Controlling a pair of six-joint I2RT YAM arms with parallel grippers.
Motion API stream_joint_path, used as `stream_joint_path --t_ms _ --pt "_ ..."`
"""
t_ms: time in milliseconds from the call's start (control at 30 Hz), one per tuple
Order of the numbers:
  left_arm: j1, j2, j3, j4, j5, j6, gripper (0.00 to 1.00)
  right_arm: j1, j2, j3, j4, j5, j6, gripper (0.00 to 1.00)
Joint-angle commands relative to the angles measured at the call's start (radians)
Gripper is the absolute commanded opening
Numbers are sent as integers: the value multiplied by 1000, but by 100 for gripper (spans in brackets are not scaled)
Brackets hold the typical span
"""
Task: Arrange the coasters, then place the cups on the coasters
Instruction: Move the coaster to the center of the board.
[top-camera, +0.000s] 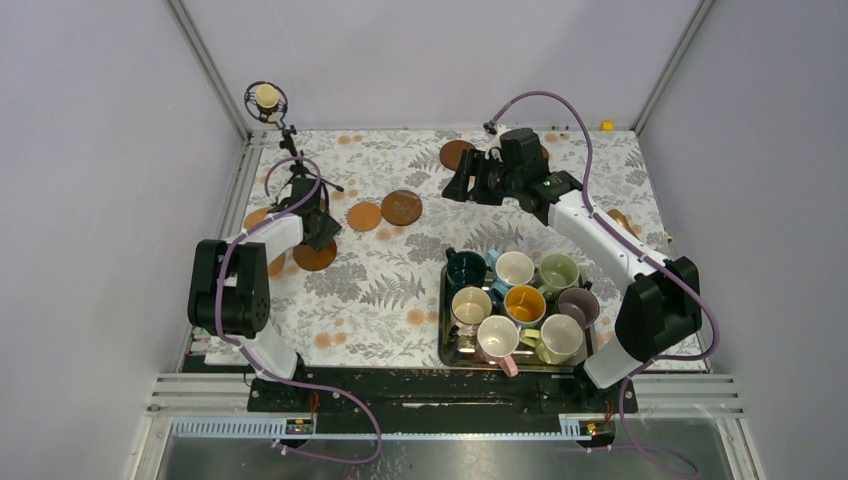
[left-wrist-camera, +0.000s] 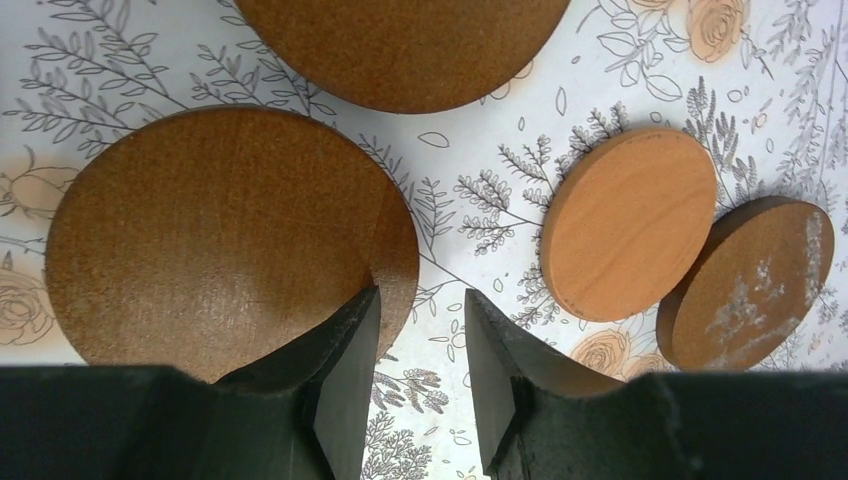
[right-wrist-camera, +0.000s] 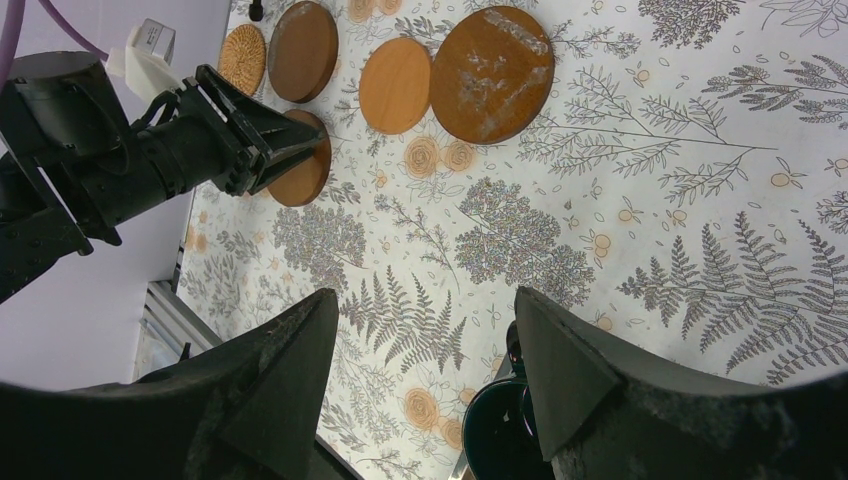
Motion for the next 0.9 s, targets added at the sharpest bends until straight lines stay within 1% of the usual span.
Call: stream_joint_path --t_ms 0,133,233,367,500,567,667,867 --pt "7 -31 -20 116 97 28 38 -5 -44 24 1 -7 4 73" --pt "1 1 -12 228 202 2 39 -6 -46 26 0 -11 7 73" --pt "0 46 0 251 235 -25 39 -6 -49 24 1 -8 2 74" --pt "0 82 28 138 157 -39 37 -6 -56 17 1 -5 -3 74" --pt "2 31 8 73 34 -35 37 -6 -59 13 2 -1 -7 74" --pt "3 21 20 15 -24 -28 38 -6 -56 14 1 -3 -5 74" --pt "9 8 24 -22 -52 -26 38 -7 -52 18 1 -6 -3 74" --pt "11 -11 12 -18 -40 -27 38 -6 -45 20 0 -5 -1 74"
